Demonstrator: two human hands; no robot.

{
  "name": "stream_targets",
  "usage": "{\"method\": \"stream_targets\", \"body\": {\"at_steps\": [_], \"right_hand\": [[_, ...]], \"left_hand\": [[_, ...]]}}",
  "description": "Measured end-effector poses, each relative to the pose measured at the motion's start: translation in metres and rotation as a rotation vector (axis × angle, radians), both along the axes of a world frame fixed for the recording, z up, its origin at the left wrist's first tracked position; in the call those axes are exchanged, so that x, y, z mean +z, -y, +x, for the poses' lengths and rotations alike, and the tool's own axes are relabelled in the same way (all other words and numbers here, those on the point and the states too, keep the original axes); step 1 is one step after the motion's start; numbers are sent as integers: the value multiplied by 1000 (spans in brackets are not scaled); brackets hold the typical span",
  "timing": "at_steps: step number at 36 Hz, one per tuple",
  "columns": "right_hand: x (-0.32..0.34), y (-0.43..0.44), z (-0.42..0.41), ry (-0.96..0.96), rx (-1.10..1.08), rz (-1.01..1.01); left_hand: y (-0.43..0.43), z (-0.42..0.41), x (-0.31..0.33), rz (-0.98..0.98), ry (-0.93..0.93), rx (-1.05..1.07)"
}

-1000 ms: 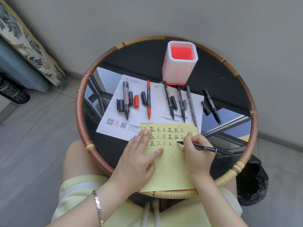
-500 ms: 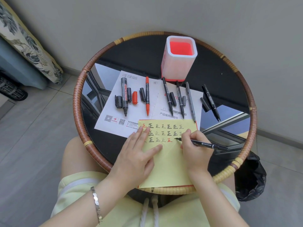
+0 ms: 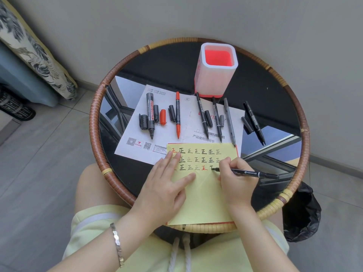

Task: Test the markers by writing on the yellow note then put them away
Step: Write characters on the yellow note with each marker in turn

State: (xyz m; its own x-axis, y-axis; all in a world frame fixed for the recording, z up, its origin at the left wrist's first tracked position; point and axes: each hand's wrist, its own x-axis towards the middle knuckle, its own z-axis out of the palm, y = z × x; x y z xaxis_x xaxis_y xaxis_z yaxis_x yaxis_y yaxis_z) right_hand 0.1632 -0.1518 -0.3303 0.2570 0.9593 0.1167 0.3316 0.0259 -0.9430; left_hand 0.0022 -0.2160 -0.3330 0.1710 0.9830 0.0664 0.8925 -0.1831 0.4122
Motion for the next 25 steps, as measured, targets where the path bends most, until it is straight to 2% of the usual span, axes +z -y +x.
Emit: {"method": "stream_targets", "body": {"at_steps": [7, 25], "right_hand": [[-1, 0, 0, -6, -8, 41], [2, 1, 0, -11, 36, -10]], "left_hand": [[0, 0, 0, 2, 4, -4], [-1, 1, 1, 13, 13, -3]]}}
